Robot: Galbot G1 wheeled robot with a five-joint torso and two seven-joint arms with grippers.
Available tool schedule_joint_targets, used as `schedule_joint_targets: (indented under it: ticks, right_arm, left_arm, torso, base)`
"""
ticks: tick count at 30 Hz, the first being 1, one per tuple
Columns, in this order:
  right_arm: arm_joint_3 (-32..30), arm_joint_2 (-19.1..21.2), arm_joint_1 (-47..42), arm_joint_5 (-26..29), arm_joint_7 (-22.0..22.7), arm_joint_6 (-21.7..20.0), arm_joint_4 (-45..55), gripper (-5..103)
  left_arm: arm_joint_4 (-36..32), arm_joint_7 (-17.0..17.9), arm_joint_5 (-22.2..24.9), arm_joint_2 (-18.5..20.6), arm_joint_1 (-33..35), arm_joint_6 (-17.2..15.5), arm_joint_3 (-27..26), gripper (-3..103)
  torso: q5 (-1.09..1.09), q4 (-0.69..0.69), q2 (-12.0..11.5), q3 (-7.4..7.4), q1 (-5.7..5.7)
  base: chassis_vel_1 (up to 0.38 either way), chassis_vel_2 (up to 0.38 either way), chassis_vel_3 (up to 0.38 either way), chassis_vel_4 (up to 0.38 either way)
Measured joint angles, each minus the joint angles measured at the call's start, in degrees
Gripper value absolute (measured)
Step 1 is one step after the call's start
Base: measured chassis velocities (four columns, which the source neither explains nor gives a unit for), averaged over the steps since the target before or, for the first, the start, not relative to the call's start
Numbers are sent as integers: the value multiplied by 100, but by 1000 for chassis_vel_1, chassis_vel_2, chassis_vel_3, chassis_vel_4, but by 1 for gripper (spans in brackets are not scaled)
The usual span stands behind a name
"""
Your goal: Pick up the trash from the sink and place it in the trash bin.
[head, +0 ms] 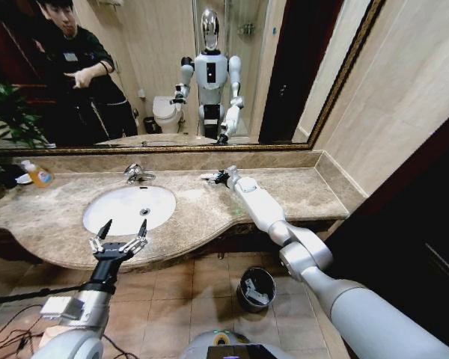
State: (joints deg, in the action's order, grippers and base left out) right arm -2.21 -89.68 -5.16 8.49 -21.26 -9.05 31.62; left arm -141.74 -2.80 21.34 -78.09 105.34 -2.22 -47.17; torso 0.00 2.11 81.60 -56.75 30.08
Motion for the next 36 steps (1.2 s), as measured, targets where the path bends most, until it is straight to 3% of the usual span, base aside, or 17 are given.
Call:
schedule_joint_targets:
  ticks: [7,12,13,15,16,18,26,36]
  right_arm:
    - [62,107,-112,-172,-43,-29,178,103]
    - [144,162,-223,-162,56,-48,360,93]
    - [149,154,-237,-142,139,-56,377,83]
    - [150,144,-245,-126,188,-68,381,83]
    - [150,130,-251,-99,256,-91,402,72]
    - [150,124,-254,-81,280,-112,421,72]
    - [220,166,-354,88,302,-164,636,34]
    - [563,558,-489,717,534,-310,1401,19]
  left_arm:
    - [0,0,0,0,0,0,0,100]
    - [0,0,0,0,0,0,0,100]
    - [0,0,0,0,0,0,0,100]
    - [0,0,0,0,0,0,0,100]
    - [0,0,0,0,0,0,0,100]
    - [0,0,0,0,0,0,0,100]
    - [0,0,0,0,0,0,0,100]
    - [0,0,0,0,0,0,0,100]
  torso:
    - [0,0,0,0,0]
    - [0,0,0,0,0]
    - [0,-1,0,0,0]
    - [0,0,0,0,0]
    - [0,0,0,0,0]
    - [-1,0,0,0,0]
    - [0,0,0,0,0]
    - [0,0,0,0,0]
  base:
    - [0,0,0,0]
    - [0,0,0,0]
    - [0,0,0,0]
    - [0,0,0,0]
    - [0,0,0,0]
    - [0,0,0,0]
    - [0,0,0,0]
    - [0,0,0,0]
